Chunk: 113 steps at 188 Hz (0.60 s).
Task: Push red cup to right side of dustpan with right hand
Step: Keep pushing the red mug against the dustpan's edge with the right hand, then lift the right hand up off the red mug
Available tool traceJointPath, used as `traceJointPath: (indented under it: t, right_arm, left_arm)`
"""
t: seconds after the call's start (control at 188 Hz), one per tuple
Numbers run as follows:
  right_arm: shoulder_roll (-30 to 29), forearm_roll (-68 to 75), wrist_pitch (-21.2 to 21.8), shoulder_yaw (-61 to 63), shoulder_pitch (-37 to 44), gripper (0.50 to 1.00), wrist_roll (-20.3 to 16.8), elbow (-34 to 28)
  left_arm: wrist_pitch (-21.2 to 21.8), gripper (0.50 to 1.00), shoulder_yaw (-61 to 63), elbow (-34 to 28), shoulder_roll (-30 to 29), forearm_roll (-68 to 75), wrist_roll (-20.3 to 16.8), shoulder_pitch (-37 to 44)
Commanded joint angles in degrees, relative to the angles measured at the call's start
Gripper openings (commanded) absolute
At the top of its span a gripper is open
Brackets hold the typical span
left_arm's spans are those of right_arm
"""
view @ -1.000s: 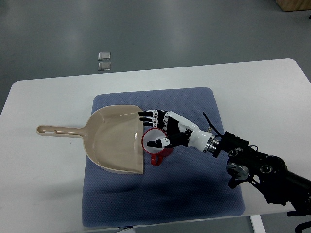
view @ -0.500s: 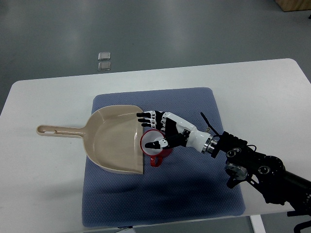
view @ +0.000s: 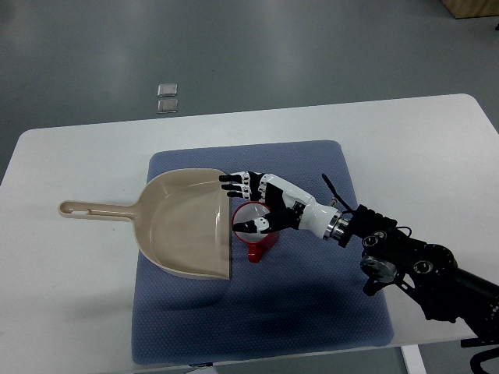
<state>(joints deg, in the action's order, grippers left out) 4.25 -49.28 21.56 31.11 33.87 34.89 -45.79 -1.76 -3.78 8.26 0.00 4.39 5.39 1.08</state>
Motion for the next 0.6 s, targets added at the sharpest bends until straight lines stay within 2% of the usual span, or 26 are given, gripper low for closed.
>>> traceJointPath:
  t: [0.0, 0.596]
  right_arm:
    - [-0.2, 0.0, -0.1, 0.0, 0.1, 0.934, -0.4, 0.0]
    - [-1.3, -1.8, -0.7, 0.0, 1.1, 0.934, -1.7, 0.6]
  left_arm:
    - [0.0, 1.0, 0.0, 0.0, 0.0, 0.0, 0.0, 0.0]
    - [0.1, 1.0, 0.0, 0.0, 0.0, 0.0, 0.0, 0.0]
